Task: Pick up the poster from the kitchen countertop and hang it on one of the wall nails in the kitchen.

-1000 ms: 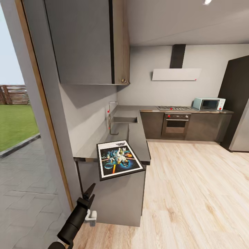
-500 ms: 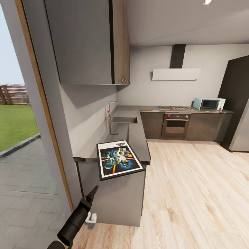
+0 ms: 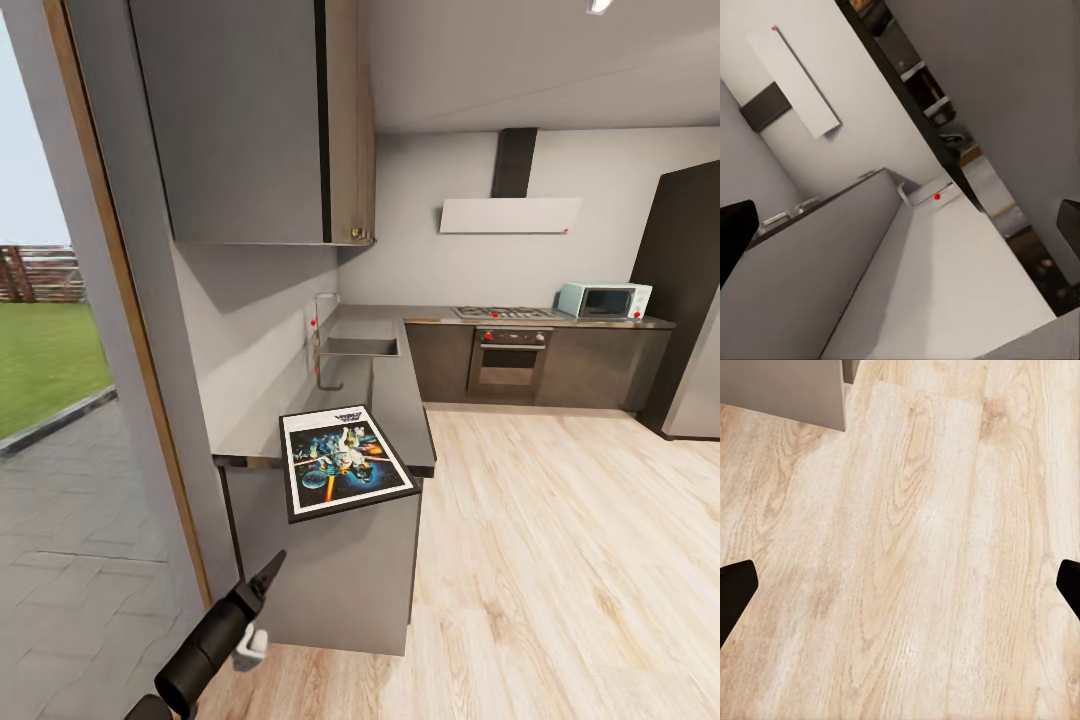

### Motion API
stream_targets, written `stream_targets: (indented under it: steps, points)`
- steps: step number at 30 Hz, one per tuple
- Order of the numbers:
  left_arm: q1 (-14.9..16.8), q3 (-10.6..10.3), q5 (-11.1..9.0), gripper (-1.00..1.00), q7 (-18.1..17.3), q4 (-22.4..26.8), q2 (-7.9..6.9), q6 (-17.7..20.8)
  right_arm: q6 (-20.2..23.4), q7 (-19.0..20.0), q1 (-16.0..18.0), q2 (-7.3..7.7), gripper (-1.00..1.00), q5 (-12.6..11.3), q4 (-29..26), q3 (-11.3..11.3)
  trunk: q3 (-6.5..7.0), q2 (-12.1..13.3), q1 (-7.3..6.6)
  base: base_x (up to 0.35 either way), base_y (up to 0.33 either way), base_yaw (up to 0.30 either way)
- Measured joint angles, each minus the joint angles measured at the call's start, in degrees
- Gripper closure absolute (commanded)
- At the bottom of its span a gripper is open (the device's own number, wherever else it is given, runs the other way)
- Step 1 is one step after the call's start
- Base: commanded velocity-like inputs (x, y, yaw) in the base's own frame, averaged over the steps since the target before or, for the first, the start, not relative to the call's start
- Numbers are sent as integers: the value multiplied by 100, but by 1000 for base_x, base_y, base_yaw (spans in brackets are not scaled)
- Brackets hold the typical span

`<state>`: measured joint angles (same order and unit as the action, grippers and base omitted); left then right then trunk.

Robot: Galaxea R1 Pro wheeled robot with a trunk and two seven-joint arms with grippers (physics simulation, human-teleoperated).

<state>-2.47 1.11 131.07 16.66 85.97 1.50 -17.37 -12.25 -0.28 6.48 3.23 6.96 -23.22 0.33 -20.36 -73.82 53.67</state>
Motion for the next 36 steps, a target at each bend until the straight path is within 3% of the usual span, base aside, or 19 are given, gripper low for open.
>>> stream_targets:
  steps: [7, 22, 36]
  points:
    - [0, -106, 21, -100, 10, -32, -70, 23, 0, -2, 0, 0, -100, 0, 1, 0, 0, 0, 0, 0, 0, 0]
    - [0, -122, 19, -100, 8, -49, -74, 51, -5, 1, 0, 0, -100, 1, 0, 0, 0, 0, 0, 5, 4, 0]
    - [0, -122, 17, -100, 7, -80, -75, 52, -5, 0, 0, 0, -100, 1, 1, 0, 0, 0, -1, 160, 113, 0]
